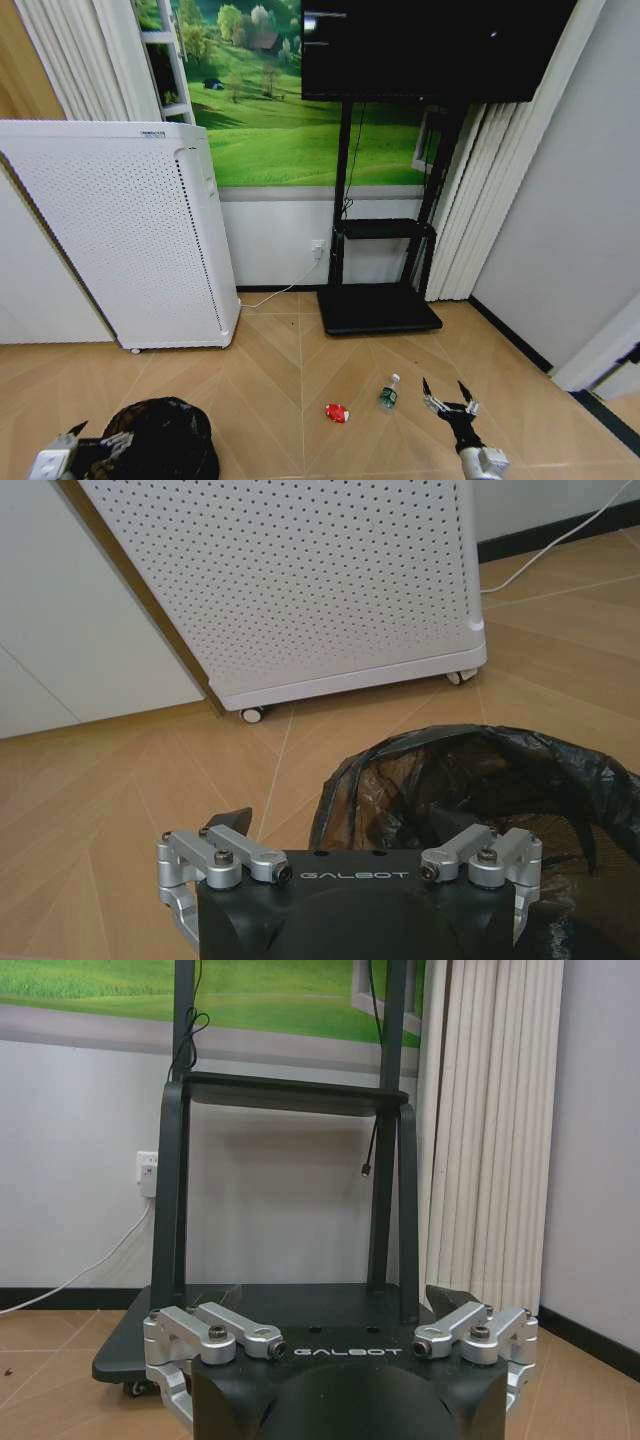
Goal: Pick up the trash bin and place the garbage on the floor into it.
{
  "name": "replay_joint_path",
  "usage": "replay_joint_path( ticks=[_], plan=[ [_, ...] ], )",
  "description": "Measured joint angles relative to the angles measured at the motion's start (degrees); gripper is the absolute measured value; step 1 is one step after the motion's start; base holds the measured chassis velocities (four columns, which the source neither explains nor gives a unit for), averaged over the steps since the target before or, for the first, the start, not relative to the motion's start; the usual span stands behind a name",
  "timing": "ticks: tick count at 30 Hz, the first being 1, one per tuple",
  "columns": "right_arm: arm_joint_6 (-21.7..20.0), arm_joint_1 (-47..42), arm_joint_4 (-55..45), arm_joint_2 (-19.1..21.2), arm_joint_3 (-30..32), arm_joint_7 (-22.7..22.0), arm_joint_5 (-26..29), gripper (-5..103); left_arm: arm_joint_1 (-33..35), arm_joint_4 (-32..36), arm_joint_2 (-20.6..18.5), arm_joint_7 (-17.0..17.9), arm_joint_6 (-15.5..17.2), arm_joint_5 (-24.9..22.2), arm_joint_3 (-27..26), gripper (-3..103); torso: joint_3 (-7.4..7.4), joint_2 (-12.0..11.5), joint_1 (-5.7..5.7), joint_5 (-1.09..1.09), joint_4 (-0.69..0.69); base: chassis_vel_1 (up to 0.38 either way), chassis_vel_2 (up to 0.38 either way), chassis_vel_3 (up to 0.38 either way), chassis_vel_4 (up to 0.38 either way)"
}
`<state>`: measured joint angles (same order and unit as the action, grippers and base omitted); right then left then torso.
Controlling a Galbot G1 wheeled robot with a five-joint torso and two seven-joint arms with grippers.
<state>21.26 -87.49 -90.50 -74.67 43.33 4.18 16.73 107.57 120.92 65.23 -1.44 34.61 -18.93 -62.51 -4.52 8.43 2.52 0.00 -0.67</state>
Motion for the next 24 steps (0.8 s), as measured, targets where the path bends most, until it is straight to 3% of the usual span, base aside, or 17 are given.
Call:
replay_joint_path(
  ticks=[4, 24],
  plan=[
    [-0.06, 0.44, 0.58, -0.33, -0.56, -0.03, -0.48, 100, -1.02, -1.77, -0.22, 1.12, 1.13, -0.09, 1.19, 97, -0.01, 0.01, 0.00, 0.00, 0.00, 0.000, 0.000, 0.000, 0.000],
    [-0.02, 0.74, 1.65, -0.84, -0.71, -0.10, -1.63, 100, -4.95, -9.73, -2.11, 0.99, 0.27, 4.51, 4.98, 97, -0.02, 0.03, 0.01, 0.00, 0.00, 0.000, 0.000, 0.000, 0.000]
  ],
)
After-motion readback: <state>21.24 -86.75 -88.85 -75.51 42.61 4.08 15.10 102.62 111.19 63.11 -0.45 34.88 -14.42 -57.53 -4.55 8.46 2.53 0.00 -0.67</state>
